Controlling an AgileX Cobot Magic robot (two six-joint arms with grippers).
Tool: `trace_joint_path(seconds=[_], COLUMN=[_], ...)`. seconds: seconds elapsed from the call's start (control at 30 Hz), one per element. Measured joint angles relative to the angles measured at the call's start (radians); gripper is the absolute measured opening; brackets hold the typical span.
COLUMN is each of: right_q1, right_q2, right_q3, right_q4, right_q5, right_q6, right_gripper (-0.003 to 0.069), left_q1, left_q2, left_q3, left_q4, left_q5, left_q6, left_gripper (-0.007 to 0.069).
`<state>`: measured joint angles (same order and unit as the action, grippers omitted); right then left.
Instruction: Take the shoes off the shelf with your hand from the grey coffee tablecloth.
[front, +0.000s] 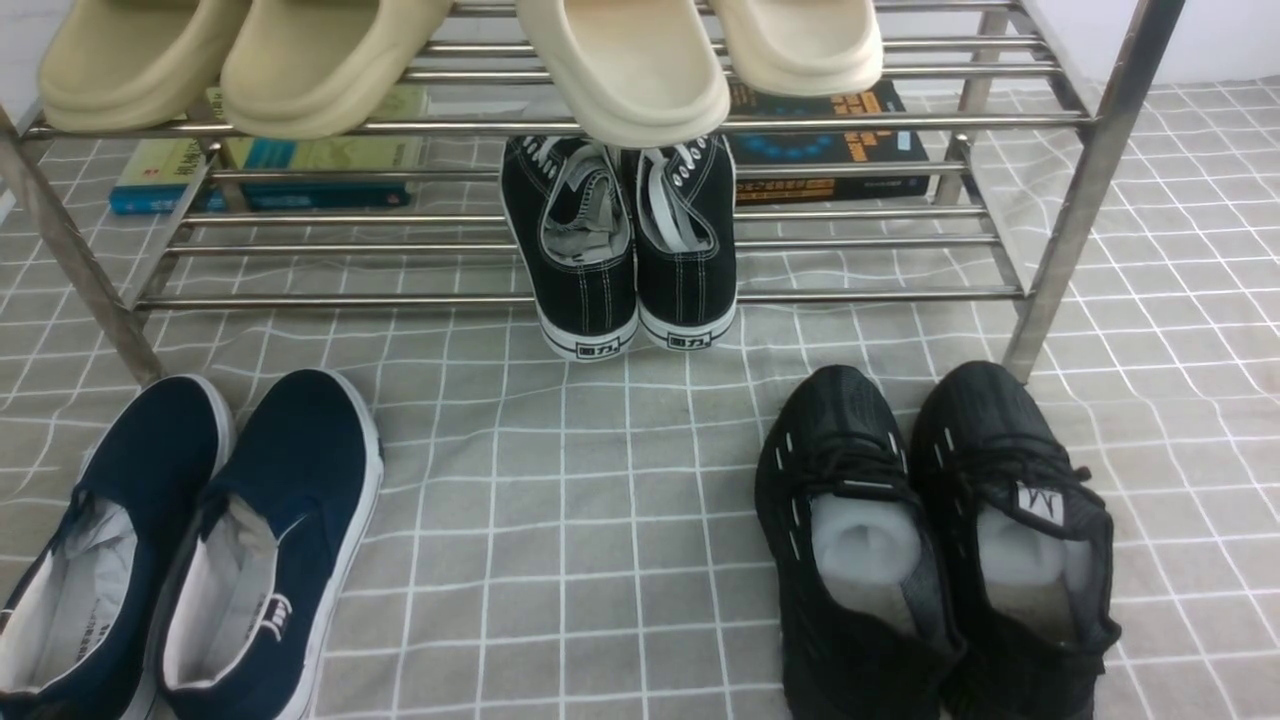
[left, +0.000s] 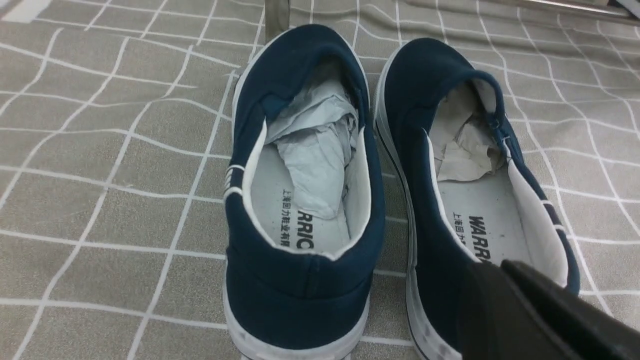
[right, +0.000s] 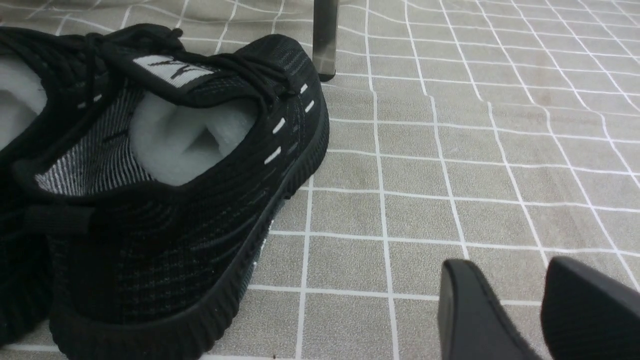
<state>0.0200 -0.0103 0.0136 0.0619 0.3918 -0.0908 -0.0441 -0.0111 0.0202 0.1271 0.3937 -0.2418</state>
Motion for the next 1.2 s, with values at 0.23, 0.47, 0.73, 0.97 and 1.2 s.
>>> trace_joint_path(seconds=[0.23, 0.47, 0.73, 0.97, 1.2], right_q1=[0.0, 0.0, 0.0, 0.0, 0.0], right_q2=[0.0, 0.0, 0.0, 0.0, 0.0], right_q3=[0.0, 0.0, 0.0, 0.0, 0.0], right_q4=[0.0, 0.0, 0.0, 0.0, 0.0], right_q5=[0.0, 0.0, 0.0, 0.0, 0.0], right_q6=[0.0, 0.0, 0.0, 0.0, 0.0], right_gripper=[0.0239, 0.0239, 0.0239, 0.0239, 0.0239], left_q1=[0.001, 0.013, 0.013, 0.014, 0.014], left_q2=[0.0, 0.0, 0.0, 0.0, 0.0], left_q3=[0.001, 0.001, 0.001, 0.001, 0.001], left_q4=[-0.002, -0.012, -0.013, -0.013, -0.013], left_q5=[-0.002, -0.002, -0.002, -0.002, -0.002], left_q6=[0.0, -0.001, -0.001, -0.001, -0.001], left_gripper=[0.0043, 0.0048, 0.0054, 0.0064, 0.0071])
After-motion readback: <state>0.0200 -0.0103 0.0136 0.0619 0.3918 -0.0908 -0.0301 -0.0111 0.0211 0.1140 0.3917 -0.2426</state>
